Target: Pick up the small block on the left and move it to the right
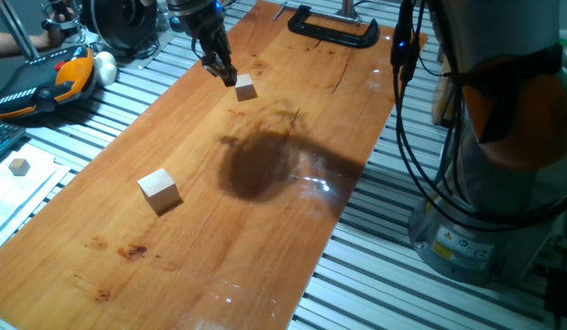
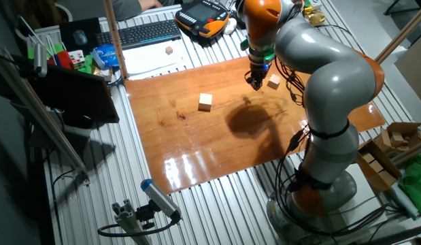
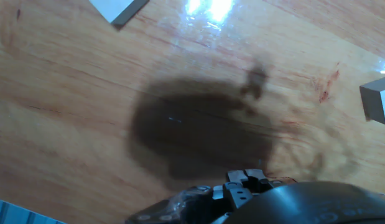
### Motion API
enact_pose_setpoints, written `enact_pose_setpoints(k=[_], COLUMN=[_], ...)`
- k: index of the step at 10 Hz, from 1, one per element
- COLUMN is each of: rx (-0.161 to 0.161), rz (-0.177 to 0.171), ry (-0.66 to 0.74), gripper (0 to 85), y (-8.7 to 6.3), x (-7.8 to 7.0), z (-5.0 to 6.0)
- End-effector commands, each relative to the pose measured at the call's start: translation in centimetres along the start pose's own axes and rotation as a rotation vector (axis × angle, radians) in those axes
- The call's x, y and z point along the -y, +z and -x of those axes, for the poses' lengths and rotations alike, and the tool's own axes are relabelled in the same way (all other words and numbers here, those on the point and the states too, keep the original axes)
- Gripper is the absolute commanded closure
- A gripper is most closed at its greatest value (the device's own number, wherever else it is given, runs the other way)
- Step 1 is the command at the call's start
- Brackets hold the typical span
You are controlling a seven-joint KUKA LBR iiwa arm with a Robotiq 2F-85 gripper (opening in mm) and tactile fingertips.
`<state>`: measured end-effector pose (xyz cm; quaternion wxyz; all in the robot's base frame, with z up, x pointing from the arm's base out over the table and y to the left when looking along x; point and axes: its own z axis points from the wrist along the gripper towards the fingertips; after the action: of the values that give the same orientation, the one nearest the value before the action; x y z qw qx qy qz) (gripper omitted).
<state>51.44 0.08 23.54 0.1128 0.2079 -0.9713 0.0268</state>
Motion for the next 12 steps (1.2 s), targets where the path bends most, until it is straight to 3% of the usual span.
enact_pose_setpoints(k=[1, 3, 4, 6, 7, 9, 12], rx=[0.042, 0.037, 0.051, 0.121, 0.126, 0.141, 0.159], rz=[0.002, 0.085, 0.103, 0.077, 0.066, 0.007, -0.022], ry=[-0.003, 0.027, 0.049, 0.113, 0.129, 0.157, 0.148], gripper=[84.3, 84.3, 84.3, 84.3, 84.3, 84.3, 84.3], y=[-0.02, -0.02, -0.02, -0.02, -0.02, -0.02, -0.02], x=[0.00, 0.00, 0.00, 0.00, 0.00, 0.00, 0.00], z=[-0.02, -0.02, -0.02, -0.02, -0.02, -0.02, -0.02])
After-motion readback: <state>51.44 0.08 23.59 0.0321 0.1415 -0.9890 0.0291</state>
